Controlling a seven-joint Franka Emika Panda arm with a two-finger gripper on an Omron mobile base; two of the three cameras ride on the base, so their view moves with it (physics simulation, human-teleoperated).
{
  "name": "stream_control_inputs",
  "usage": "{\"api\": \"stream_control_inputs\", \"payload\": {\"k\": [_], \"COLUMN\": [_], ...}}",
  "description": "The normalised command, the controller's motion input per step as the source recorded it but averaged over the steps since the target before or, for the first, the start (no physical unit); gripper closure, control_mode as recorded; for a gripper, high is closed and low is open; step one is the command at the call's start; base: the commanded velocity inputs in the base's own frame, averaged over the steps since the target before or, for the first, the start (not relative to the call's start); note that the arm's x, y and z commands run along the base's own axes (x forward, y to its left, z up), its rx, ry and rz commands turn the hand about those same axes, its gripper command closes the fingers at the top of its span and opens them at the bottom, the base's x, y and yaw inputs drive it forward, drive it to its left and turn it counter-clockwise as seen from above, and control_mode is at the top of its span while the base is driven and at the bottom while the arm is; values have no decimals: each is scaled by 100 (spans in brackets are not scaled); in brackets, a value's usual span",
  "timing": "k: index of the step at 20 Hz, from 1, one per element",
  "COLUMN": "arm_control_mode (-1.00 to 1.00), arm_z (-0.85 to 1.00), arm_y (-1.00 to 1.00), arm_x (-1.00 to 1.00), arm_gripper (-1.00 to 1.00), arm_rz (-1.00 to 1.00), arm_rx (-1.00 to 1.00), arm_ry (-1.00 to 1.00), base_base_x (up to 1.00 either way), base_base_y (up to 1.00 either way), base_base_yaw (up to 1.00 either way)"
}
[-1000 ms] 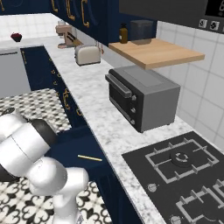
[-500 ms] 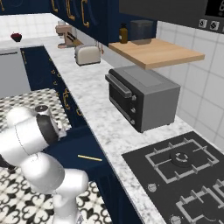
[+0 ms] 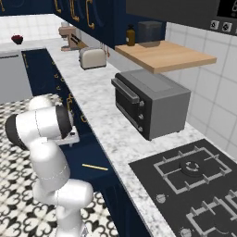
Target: Take a straw from the drawer in front and place it inside the glass cup on the dining counter.
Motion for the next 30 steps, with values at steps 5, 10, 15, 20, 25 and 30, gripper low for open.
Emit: {"api": "stream_control_inputs", "payload": {"k": [5,10,15,20,25,30], "arm_control_mode": [-100,-100,-100,-100,-100,-100], "arm_z": [-61,-44,-35,-29,-2,14], "arm_y": [1,27,56,80,44,-90], "arm_x": [12,-14,-27,-37,-38,0], "arm_gripper": [-100,-100,-100,-100,-100,-100], "arm_rz": [0,0,0,2,2,0], "arm_rx": [0,0,0,1,0,-6], "arm_ry": [10,2,4,11,3,-5], "base_base_x": [0,0,0,0,0,0], "base_base_y": [0,0,0,0,0,0], "base_base_yaw": [0,0,0,0,0,0]}}
